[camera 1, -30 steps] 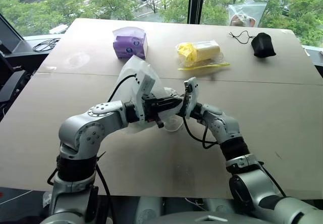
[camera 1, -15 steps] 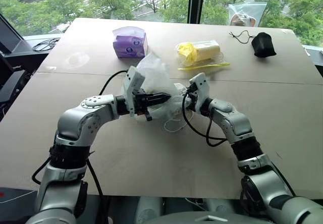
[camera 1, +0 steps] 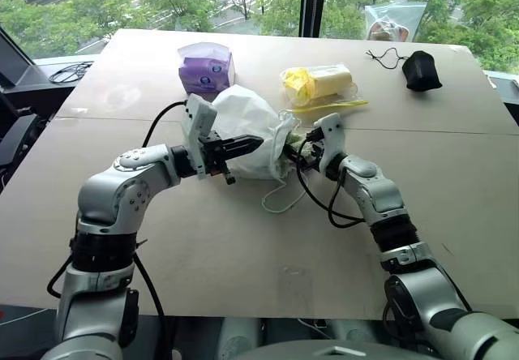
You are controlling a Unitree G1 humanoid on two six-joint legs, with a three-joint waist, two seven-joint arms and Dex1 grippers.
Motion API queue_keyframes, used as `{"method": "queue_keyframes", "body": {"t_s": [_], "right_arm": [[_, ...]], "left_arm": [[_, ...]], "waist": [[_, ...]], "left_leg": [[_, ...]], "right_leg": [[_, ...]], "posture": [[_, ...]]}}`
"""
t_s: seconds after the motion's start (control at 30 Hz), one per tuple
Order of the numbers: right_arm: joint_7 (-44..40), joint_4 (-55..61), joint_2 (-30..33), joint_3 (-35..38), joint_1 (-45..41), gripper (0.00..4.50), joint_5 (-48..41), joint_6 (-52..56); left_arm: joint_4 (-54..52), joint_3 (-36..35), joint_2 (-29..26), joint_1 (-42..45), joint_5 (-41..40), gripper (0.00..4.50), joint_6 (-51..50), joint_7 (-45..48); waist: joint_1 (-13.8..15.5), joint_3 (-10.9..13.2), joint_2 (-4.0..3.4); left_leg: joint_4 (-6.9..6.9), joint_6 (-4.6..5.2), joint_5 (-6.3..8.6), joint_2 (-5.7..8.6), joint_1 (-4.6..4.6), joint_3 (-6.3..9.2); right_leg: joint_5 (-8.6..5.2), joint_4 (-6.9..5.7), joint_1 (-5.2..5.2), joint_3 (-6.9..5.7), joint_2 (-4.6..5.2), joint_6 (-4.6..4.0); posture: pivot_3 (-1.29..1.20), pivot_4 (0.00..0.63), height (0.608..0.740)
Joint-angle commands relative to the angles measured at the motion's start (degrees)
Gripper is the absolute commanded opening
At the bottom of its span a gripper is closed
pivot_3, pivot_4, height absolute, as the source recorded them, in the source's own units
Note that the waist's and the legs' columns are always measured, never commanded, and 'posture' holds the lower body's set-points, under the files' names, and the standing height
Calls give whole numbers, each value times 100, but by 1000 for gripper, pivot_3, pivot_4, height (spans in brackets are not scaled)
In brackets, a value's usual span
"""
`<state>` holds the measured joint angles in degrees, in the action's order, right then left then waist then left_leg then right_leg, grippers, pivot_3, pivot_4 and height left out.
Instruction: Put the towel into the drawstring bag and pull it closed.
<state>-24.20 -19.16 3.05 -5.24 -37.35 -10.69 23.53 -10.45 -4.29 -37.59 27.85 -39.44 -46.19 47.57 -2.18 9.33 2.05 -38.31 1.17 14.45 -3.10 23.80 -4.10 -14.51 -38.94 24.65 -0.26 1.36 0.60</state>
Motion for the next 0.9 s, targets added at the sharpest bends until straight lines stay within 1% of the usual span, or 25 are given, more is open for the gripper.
{"method": "queue_keyframes", "body": {"t_s": [0.03,0.13,0.2,0.3,0.33,0.37,0.4,0.43,0.53,0.6,0.63,0.7,0.8,0.83,0.87,0.9], "right_arm": [[-102,653,134,69,-37,4487,-79,48],[-373,1225,441,-104,143,4487,-51,240],[-487,1538,600,-172,252,4487,-64,366],[-560,1889,779,-153,366,4487,-104,537],[-565,1971,855,-137,403,4487,-83,576],[-566,2034,916,-125,436,4500,-66,610],[-567,2073,970,-112,459,4500,-55,633],[-565,2098,1007,-106,474,4500,-54,651],[-520,2187,1125,-8,533,4500,-82,722],[-514,2270,1195,42,579,4500,-101,769],[-507,2333,1235,74,612,4500,-116,800],[-509,2469,1322,137,688,4500,-146,857],[-531,2646,1464,203,806,4500,-179,916],[-538,2692,1512,214,843,4500,-182,922],[-539,2726,1546,221,869,4500,-182,928],[-549,2772,1590,240,901,4500,-188,937]], "left_arm": [[-491,51,-23,-56,4,0,-175,-215],[-793,-119,349,44,-370,0,-671,-811],[-928,-158,496,102,-477,0,-949,-1119],[-1107,-208,620,128,-744,0,-1316,-1360],[-1253,-108,534,100,-750,0,-1358,-1296],[-1373,-26,460,76,-734,513,-1374,-1259],[-1446,34,412,73,-717,828,-1418,-1254],[-1488,63,387,73,-711,1264,-1453,-1261],[-1441,98,563,160,-284,2618,-1260,-1756],[-1479,359,488,170,66,3733,-1109,-1828],[-1494,487,473,173,164,3990,-1106,-1850],[-1412,680,573,178,415,3990,-1028,-2022],[-1213,1041,736,137,930,3990,-604,-2156],[-1143,1055,843,120,1009,3393,-515,-2210],[-1085,1052,914,114,1060,3104,-453,-2229],[-1039,1065,922,130,1157,2725,-325,-2202]], "waist": [[2,0,-1],[28,0,0],[44,0,0],[39,0,0],[32,0,0],[27,0,0],[21,0,0],[19,0,0],[30,0,0],[44,0,0],[48,0,0],[74,0,0],[124,0,0],[136,0,0],[145,0,-1],[147,0,0]], "left_leg": [[0,0,0,0,0,1],[0,0,0,-1,0,3],[-2,6,3,0,2,4],[-2,6,3,0,0,4],[-2,5,3,0,0,4],[-2,4,2,-1,-1,4],[-1,4,2,-1,-1,4],[-1,0,0,-1,-2,4],[-1,0,0,-1,-4,4],[-2,2,1,1,-3,3],[-2,2,1,2,-3,2],[-2,1,0,3,-3,1],[-1,1,0,3,-2,0],[-1,1,1,3,-2,0],[-2,2,1,2,-3,0],[-1,5,3,2,-3,0]], "right_leg": [[0,0,0,0,0,0],[0,-1,0,-2,0,0],[0,0,-1,-2,1,0],[0,-2,-1,-1,-1,0],[0,-3,-1,-1,-2,0],[0,-4,-1,-1,-3,0],[0,-3,-1,0,-4,0],[0,-3,-1,1,-7,0],[0,-4,-1,3,-23,0],[0,-3,-1,3,-27,0],[0,-3,-1,5,-29,0],[0,-1,-1,6,-30,0],[0,0,-1,7,-30,0],[0,0,-1,7,-31,0],[0,-1,-1,7,-32,0],[0,-2,-1,7,-32,0]], "posture": [[0,150,740],[0,150,740],[0,150,740],[0,150,740],[0,150,740],[0,150,740],[0,150,740],[0,150,740],[0,150,740],[0,150,740],[0,150,740],[0,150,740],[0,150,740],[0,150,740],[0,150,740],[0,150,740]]}}
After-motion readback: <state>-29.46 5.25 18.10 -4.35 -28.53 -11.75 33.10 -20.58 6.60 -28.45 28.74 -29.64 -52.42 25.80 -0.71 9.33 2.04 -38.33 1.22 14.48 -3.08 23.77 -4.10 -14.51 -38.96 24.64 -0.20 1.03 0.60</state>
